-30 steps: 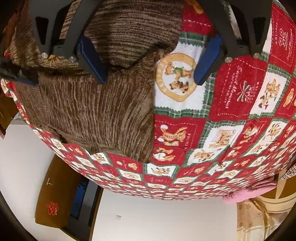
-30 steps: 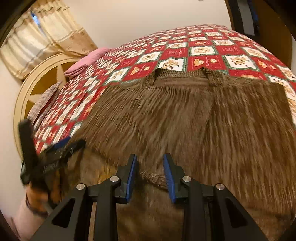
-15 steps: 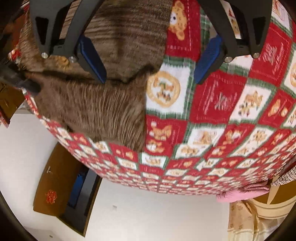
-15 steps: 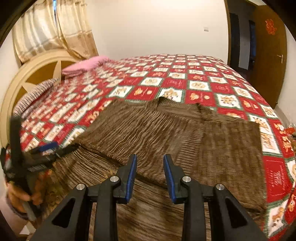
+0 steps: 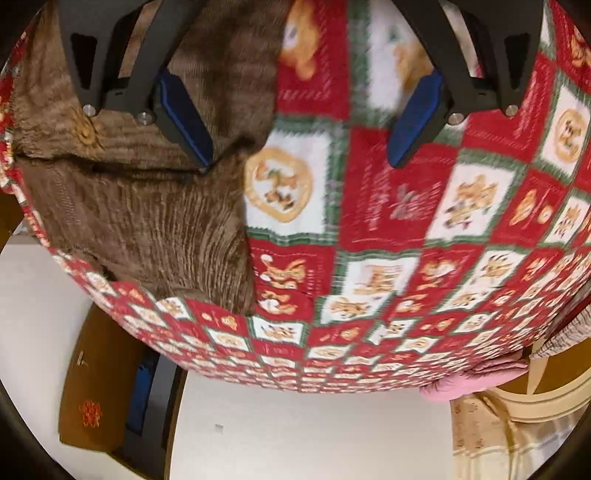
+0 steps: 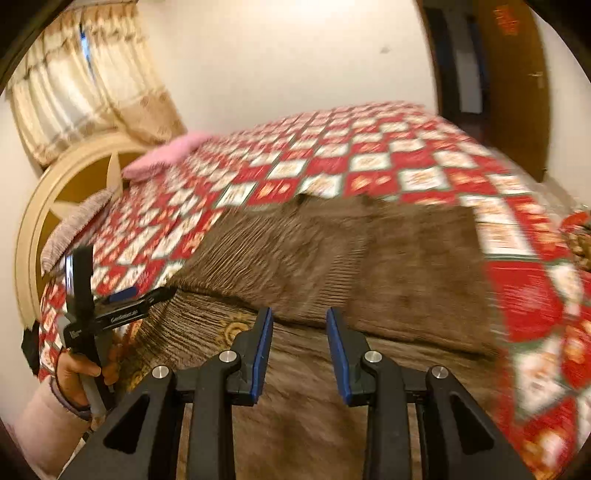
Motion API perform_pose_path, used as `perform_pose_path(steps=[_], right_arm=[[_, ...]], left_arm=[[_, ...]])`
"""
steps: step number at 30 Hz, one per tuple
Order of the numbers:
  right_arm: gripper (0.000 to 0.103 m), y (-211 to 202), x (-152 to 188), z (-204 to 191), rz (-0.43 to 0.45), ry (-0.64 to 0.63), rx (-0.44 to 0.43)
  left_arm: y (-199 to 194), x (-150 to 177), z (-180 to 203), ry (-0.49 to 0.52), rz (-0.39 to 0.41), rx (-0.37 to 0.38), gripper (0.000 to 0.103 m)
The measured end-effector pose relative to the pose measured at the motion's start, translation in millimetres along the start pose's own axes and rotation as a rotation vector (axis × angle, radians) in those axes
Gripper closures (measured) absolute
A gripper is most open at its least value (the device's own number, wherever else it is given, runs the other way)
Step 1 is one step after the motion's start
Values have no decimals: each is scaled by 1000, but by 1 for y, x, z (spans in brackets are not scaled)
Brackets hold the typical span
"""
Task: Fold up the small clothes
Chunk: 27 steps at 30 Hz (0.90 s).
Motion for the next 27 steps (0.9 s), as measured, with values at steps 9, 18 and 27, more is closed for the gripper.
perform_pose_path(steps=[9,18,27], right_arm=[[48,-123,43,28,-7,-6,165],[48,-138,116,25,-104,19,112],[48,-100,216,12,-339,154,-24]], left_arm=[[-77,20,-22,40,103,115,5],[-110,69,-8,159,91,149,4],[-124,92,-12,180,74,159,4]])
Point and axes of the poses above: each gripper's, at about its wrist camera, not at the fingertips, and y roughly the way its jaws point, z to its right, x to its underside, the point moved 8 cm from there along y, roughly the way its jaws point, and after that the axes turned 12 degrees about -x, right-handed, at the moved point
